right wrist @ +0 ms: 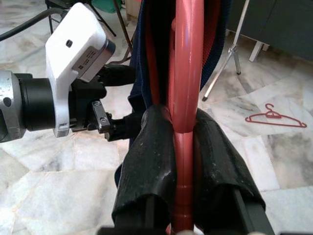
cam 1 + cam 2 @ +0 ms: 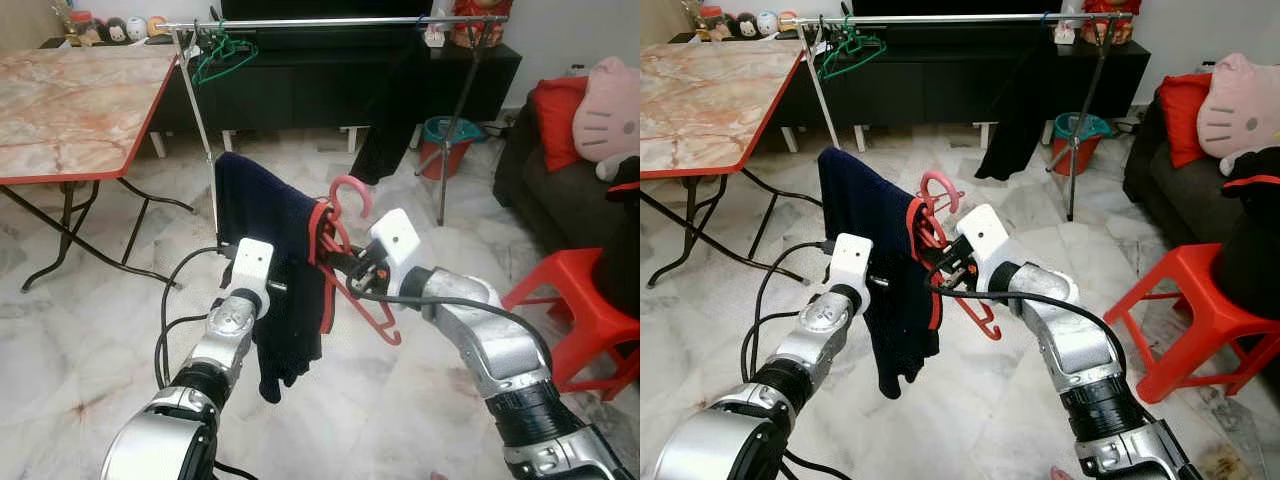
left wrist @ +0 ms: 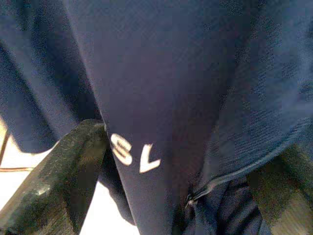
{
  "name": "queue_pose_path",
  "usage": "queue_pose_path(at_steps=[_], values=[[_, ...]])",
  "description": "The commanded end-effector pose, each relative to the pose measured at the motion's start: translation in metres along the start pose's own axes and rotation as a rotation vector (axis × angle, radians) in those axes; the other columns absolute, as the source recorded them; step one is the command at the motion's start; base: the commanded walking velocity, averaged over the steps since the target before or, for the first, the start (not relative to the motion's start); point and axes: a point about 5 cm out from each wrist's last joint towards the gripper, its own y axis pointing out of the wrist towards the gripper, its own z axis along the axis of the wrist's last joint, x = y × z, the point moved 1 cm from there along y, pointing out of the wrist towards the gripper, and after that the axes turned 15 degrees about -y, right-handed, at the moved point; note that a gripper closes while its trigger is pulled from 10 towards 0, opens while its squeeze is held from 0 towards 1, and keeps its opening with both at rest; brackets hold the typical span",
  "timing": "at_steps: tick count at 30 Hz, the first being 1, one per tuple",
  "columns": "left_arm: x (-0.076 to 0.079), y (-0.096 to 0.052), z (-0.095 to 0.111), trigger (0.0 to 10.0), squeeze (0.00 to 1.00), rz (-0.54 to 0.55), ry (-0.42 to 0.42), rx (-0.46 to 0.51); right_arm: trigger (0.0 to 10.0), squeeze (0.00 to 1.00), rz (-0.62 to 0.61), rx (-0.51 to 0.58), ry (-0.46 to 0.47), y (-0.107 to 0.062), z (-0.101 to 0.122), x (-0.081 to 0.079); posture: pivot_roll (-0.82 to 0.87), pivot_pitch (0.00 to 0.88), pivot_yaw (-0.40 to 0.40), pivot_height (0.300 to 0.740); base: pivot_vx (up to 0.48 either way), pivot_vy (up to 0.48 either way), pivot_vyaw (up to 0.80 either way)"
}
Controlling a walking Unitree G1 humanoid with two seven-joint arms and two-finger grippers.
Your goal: Hang hanger
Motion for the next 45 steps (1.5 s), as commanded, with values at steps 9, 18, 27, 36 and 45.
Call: queue_pose_path(at_steps=[9, 18, 27, 36, 45], values=[[0.001, 0.001, 0.000, 0.0, 0.00, -0.004, 0.013, -0.006, 0.0, 0.00, 0.008, 0.057, -0.036, -0.005, 0.016, -0.001, -0.26, 0.021, 0.011, 0.740, 0.000, 0.000, 0.00], [-0.001, 0.001, 0.000, 0.0, 0.00, 0.010, 0.007, -0.001, 0.0, 0.00, 0.004, 0.052, -0.038, -0.007, 0.016, -0.001, -0.26, 0.019, 0.010, 0.740, 0.000, 0.000, 0.00], [-0.001, 0.001, 0.000, 0.0, 0.00, 0.012, 0.001, 0.006, 0.0, 0.00, -0.002, 0.046, -0.030, -0.010, 0.013, -0.001, -0.26, 0.020, 0.009, 0.740, 0.000, 0.000, 0.00], [-0.001, 0.000, -0.002, 0.0, 0.00, 0.014, 0.002, 0.003, 0.0, 0.00, -0.024, 0.030, -0.005, -0.018, 0.004, 0.003, -0.26, 0.020, 0.008, 0.740, 0.000, 0.000, 0.00], [-0.005, -0.002, -0.007, 0.0, 0.00, 0.023, 0.014, -0.018, 0.0, 0.00, -0.052, -0.028, 0.008, -0.028, -0.014, 0.009, -0.26, 0.022, 0.009, 0.740, 0.000, 0.000, 0.00]])
